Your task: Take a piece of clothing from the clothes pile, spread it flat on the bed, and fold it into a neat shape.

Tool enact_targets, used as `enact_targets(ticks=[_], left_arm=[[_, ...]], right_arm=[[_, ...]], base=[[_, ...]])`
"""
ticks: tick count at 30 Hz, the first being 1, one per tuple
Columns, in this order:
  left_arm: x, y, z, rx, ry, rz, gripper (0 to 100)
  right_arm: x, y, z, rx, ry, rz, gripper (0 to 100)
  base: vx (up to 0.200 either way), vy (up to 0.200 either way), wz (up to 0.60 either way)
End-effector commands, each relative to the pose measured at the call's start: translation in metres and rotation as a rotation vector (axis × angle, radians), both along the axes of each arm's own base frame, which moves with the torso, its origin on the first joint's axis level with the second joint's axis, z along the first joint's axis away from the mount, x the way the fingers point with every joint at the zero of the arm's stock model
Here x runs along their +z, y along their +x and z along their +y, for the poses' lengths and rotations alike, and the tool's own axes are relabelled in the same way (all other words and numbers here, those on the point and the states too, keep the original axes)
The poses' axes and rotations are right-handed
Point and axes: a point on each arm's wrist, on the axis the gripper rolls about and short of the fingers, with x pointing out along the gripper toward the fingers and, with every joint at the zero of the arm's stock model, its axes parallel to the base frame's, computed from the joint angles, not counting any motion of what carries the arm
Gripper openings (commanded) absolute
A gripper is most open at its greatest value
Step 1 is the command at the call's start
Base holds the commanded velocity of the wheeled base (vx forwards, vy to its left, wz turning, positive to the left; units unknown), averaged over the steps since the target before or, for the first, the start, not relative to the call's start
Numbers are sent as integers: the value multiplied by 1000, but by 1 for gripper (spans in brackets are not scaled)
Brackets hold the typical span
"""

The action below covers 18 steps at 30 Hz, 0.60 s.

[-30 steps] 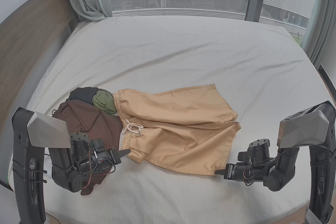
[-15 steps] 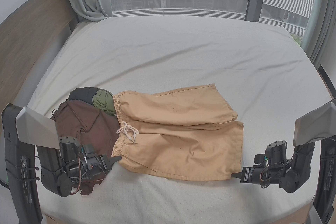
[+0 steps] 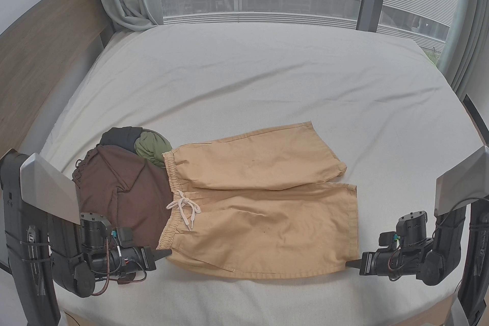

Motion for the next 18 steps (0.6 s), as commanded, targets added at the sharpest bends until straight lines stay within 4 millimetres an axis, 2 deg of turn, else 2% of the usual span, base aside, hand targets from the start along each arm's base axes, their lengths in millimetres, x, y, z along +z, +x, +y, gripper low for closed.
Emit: enact_targets(ticks=[1, 6, 13, 18], left_arm=[[-4, -7, 6, 10, 13, 32, 0], [-8, -13, 11, 9, 39, 47, 0], [-19, -15, 12, -11, 59, 74, 0], [-19, -17, 12, -18, 57, 80, 0]], right_arm=[[0, -5, -2, 8, -12, 10, 0], [-2, -11, -7, 25, -43, 19, 0], [-6, -10, -10, 17, -49, 28, 0], [-8, -10, -11, 13, -48, 23, 0]], base=[[0, 0, 0], [0, 0, 0], [0, 0, 0], [0, 0, 0]])
